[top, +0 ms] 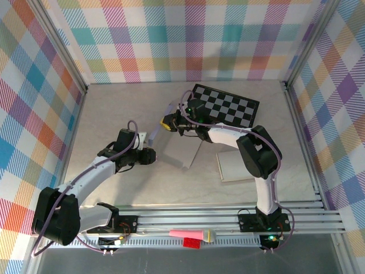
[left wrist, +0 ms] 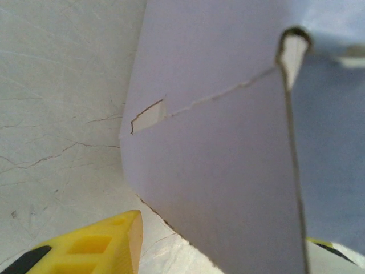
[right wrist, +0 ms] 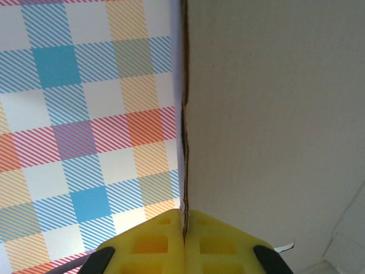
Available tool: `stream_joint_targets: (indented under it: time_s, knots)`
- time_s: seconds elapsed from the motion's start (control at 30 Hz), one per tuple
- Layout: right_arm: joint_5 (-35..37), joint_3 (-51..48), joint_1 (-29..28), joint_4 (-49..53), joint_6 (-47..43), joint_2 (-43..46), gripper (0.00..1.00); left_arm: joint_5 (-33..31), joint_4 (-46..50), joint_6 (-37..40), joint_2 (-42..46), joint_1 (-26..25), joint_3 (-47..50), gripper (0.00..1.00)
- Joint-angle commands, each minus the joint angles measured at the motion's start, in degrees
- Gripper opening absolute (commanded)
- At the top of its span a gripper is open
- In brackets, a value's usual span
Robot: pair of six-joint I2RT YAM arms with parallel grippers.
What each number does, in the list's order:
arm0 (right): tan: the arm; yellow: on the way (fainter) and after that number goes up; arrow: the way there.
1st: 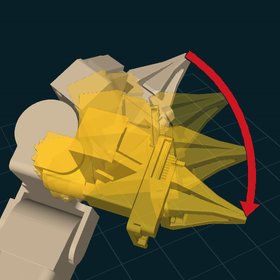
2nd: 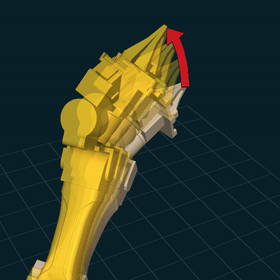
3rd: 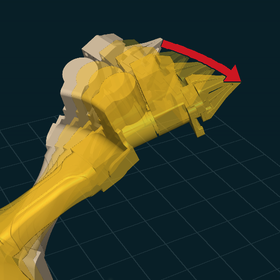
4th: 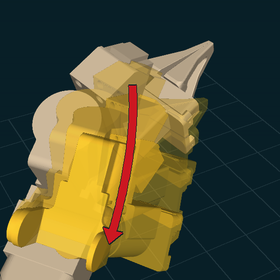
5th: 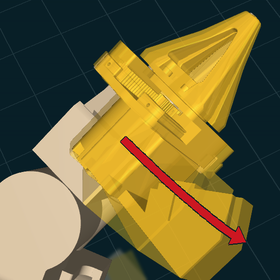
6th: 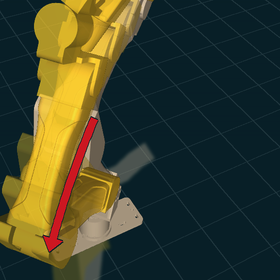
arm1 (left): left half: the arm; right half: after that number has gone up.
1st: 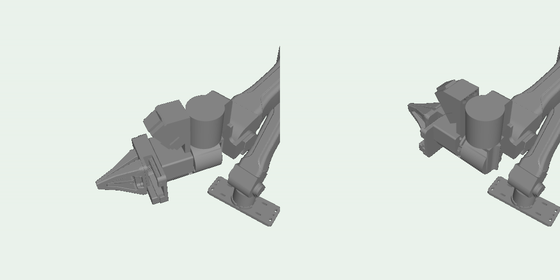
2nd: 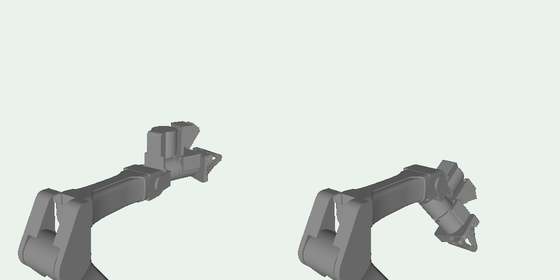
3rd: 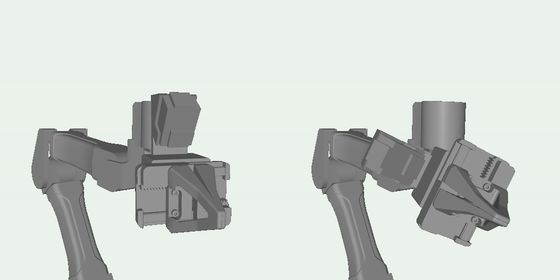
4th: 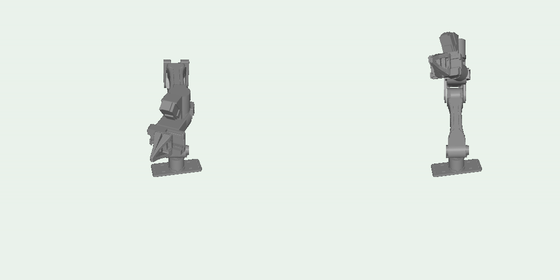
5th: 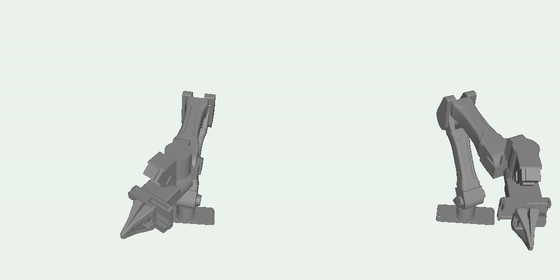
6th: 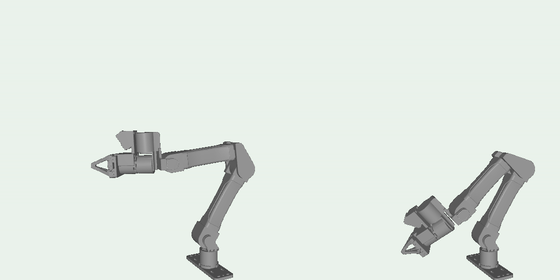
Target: Fold the paper box
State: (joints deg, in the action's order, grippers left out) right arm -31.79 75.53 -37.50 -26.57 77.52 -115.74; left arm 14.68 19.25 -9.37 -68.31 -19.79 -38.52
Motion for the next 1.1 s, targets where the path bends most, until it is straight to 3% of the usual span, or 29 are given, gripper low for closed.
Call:
stream_joint_targets:
  time_s: [0.0, 0.17, 0.37, 0.5, 0.6, 0.73, 0.8, 1.07]
  knots:
    - [0.48, -1.80, -0.38, -7.33, -0.25, -1.21, 0.00, -0.82, -1.36, 0.31, -0.56, -0.60, -1.38, 0.39]
    - [-0.13, -2.83, -0.79, -12.06, 0.17, -2.32, 0.00, -2.36, -0.14, 0.88, -0.60, -0.65, -1.73, 0.38]
    - [-0.82, -3.10, -0.85, -10.00, -2.97, -2.53, 0.00, 0.15, -0.26, 2.26, -0.44, -0.60, -1.53, 0.26]
    - [-1.08, -2.92, -0.65, -10.00, -2.07, -2.66, 0.00, 2.20, 2.05, 3.34, 1.34, -0.69, -1.95, 0.31]
    - [-2.06, -1.22, -0.32, -5.38, -2.06, -2.22, 0.00, 0.50, 5.54, 3.32, 3.68, -0.77, -1.66, 0.35]
    - [-3.96, 0.75, -0.12, -1.85, -3.02, -2.10, 0.00, -9.26, 10.64, 1.06, 6.46, -0.69, -1.72, 0.34]
    - [-4.33, 0.64, 0.03, -0.93, -3.44, -1.99, 0.00, -11.23, 10.85, 0.84, 7.25, -0.60, -1.77, 0.33]
    - [-5.25, 0.08, 0.76, -0.21, -4.13, -2.11, 0.00, -7.67, 8.71, 4.07, 6.68, -0.55, -1.91, 0.27]
